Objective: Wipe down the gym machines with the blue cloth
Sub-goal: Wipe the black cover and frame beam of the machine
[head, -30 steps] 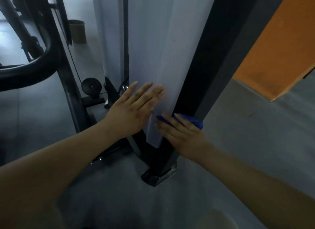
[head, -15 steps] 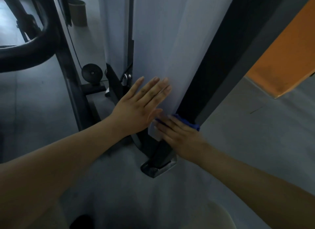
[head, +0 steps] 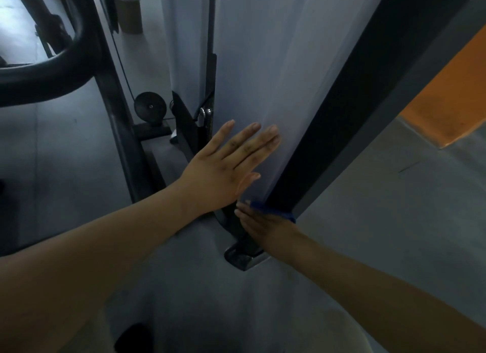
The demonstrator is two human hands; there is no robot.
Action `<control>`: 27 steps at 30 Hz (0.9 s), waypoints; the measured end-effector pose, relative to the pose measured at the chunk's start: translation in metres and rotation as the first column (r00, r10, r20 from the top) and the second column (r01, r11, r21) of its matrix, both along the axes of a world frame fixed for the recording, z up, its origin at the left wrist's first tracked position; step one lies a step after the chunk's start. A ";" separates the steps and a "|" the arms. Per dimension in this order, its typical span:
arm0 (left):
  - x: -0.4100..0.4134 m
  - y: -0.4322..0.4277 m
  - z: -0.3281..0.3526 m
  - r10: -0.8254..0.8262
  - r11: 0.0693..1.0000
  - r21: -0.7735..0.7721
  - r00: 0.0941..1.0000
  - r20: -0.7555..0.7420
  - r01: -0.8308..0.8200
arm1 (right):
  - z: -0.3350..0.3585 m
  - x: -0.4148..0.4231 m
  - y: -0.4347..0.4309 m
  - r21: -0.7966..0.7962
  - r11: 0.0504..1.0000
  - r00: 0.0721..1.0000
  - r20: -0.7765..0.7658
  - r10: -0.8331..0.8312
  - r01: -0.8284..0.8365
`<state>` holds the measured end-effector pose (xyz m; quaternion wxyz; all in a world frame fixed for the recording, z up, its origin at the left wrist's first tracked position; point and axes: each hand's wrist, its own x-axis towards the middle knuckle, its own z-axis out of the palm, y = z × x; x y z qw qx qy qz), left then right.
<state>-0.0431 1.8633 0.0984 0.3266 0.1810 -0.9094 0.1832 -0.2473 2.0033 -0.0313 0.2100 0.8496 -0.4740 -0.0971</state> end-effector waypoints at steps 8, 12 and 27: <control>0.003 0.004 -0.002 0.011 0.999 0.050 0.999 0.044 -0.014 | -0.008 0.011 -0.008 -0.107 0.994 0.991 -0.127 -0.028 0.014; 0.004 0.003 -0.001 0.005 0.998 0.054 0.998 0.058 -0.008 | -0.037 0.021 -0.014 0.410 0.903 0.857 -0.503 0.108 0.126; -0.006 -0.010 -0.011 -0.045 0.997 0.071 0.999 0.001 0.045 | -0.061 0.027 -0.024 0.283 0.959 0.873 -0.468 0.139 0.000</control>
